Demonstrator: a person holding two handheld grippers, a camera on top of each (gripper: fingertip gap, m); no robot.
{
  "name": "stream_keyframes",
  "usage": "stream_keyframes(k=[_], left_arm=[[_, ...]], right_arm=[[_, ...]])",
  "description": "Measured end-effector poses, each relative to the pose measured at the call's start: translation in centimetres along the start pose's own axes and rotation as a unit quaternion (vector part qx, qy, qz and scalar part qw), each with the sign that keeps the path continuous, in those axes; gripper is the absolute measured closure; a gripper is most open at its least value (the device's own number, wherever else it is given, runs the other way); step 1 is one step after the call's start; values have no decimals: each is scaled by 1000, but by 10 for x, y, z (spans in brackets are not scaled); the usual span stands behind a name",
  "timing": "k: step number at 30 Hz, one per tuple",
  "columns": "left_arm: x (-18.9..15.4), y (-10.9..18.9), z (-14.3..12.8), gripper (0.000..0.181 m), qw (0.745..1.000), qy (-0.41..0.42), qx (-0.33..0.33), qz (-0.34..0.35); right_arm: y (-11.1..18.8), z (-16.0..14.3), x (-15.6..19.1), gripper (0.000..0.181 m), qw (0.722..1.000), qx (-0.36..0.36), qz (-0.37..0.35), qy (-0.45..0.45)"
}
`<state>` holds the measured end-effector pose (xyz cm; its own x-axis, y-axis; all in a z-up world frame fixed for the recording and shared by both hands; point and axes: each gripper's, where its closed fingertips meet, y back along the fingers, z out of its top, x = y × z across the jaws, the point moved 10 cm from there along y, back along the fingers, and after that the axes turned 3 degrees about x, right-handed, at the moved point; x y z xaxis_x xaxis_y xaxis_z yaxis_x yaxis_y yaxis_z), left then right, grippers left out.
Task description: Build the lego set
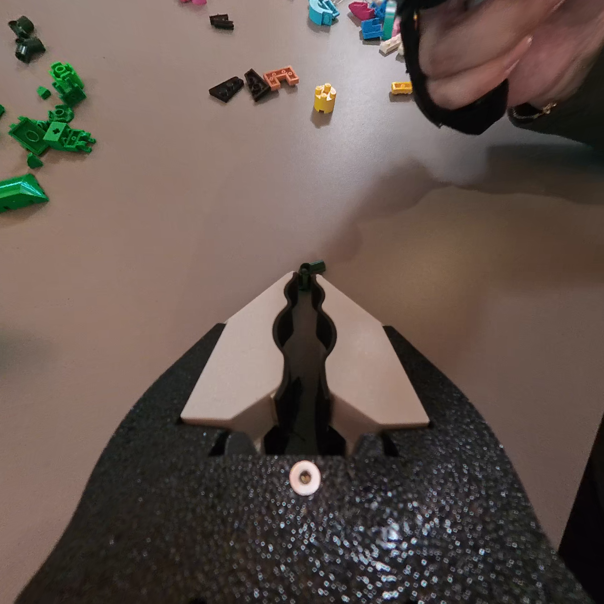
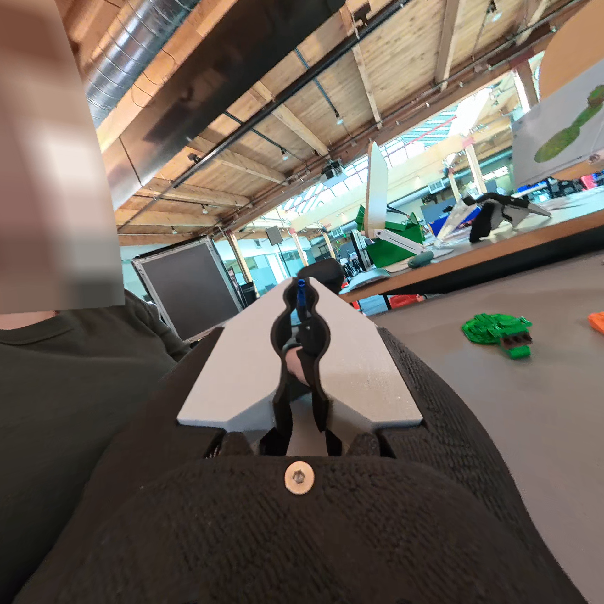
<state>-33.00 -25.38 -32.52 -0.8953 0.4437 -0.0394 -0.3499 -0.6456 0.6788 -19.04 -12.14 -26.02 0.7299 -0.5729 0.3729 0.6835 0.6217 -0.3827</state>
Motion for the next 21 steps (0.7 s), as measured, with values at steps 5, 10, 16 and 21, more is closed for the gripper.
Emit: stream_keyframes(k=[5, 10, 16, 21], left_arm=[[0, 0, 0, 176, 1000, 1, 0, -1], [0, 0, 0, 176, 1000, 1, 1, -4], [-1, 0, 0, 176, 1000, -4, -1, 1], [0, 0, 0, 176, 1000, 2, -1, 4]], right_arm=[[-1, 4, 12, 179, 997, -27, 44, 51], [-4, 3, 18, 180, 995, -14, 54, 83], [-6, 0, 15, 179, 996, -3, 46, 81], [-6, -4, 11, 180, 996, 11, 29, 85]])
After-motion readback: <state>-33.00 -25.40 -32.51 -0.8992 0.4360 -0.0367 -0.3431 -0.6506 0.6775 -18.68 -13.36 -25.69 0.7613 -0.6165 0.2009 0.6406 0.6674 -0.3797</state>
